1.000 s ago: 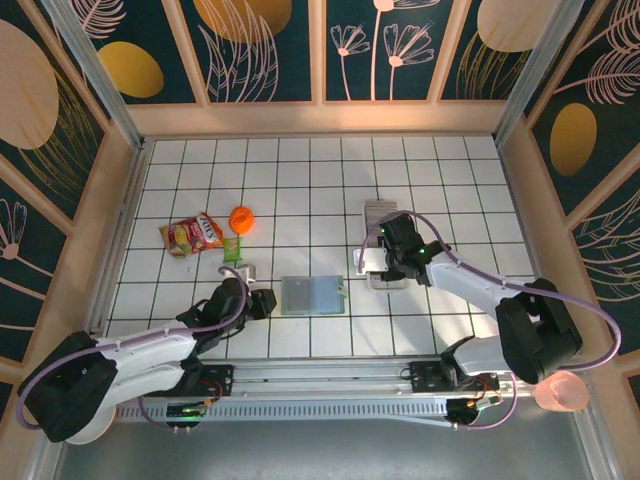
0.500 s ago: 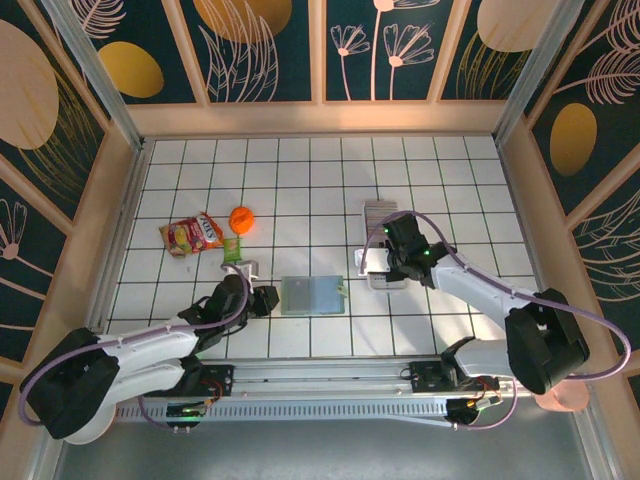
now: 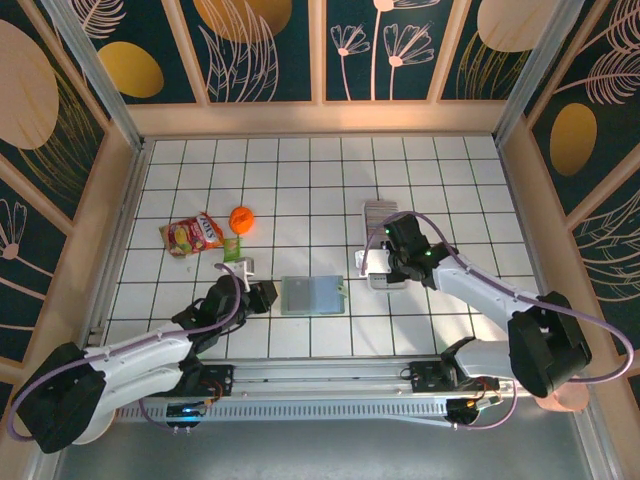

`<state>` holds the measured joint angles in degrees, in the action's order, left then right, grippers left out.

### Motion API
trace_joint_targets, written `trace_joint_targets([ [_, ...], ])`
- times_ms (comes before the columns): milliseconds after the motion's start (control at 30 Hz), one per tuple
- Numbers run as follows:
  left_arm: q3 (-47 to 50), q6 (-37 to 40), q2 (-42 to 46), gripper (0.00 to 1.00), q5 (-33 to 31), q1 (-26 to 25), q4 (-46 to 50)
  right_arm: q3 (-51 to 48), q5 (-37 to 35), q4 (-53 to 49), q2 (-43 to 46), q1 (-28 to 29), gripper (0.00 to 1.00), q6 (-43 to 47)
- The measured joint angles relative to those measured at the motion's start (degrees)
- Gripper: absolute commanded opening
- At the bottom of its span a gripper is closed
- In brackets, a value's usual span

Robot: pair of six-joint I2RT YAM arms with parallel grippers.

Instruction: Put the credit cards into the card holder

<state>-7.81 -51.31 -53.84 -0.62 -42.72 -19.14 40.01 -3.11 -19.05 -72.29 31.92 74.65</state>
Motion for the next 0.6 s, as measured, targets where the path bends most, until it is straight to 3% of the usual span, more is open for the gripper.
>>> trace_joint_targets([
  [600, 0.0, -1.2, 4.8, 0.14, -1.0, 0.0, 3.6, 0.2, 0.6, -8.5, 8.1, 2.8, 0.00, -0.7],
])
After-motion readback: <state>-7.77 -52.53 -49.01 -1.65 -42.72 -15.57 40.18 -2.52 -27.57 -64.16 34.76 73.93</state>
